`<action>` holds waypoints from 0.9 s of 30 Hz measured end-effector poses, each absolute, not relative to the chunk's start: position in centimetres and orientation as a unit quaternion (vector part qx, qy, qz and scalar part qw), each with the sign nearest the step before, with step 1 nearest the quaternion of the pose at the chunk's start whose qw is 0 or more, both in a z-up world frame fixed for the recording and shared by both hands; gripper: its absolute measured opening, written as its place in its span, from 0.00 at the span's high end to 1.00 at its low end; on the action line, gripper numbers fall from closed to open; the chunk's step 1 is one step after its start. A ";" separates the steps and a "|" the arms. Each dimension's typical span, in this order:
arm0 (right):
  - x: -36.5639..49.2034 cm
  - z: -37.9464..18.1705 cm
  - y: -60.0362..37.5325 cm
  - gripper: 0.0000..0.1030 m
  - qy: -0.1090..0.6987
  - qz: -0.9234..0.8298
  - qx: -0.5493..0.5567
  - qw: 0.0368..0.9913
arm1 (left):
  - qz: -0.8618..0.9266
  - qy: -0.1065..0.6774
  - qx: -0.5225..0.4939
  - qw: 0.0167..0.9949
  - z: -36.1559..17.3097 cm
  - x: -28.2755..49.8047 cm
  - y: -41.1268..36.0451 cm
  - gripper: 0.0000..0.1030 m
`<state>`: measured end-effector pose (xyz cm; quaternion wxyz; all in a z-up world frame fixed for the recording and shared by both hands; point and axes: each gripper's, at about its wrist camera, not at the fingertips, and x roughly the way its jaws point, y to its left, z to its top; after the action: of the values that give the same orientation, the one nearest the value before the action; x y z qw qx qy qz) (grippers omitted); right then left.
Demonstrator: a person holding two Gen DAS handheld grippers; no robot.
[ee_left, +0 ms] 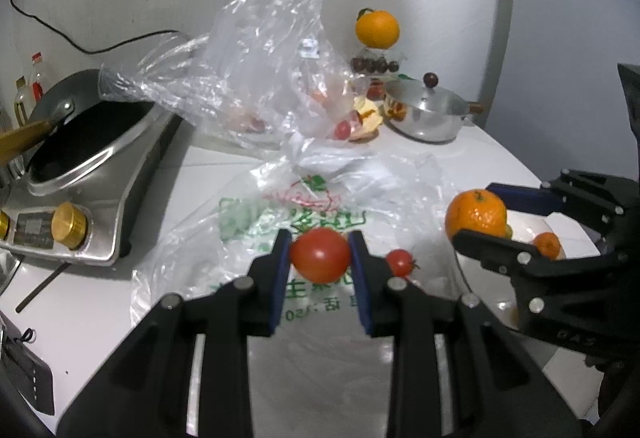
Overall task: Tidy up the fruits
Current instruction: 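Carry the cherry tomato in the left tool over the white plate while the right tool carries the orange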
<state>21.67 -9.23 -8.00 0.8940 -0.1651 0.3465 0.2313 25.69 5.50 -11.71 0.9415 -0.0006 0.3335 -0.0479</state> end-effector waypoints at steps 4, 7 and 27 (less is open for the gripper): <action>20.8 -7.5 -10.0 0.53 0.341 0.228 -0.162 0.898 | -0.051 0.330 0.003 0.943 -11.2 24.8 4.7 0.71; 20.3 -7.3 -10.5 0.53 0.338 0.225 -0.160 0.900 | -0.054 0.327 0.007 0.943 -10.9 24.2 4.0 0.71; 18.5 -7.4 -16.6 0.53 0.336 0.212 -0.131 0.908 | -0.071 0.328 0.036 0.941 -10.2 23.0 -2.3 0.71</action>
<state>18.49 -16.56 -7.43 0.9083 -0.1306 0.3363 0.2117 22.97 -2.25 -10.16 0.9414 0.0355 0.3276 -0.0713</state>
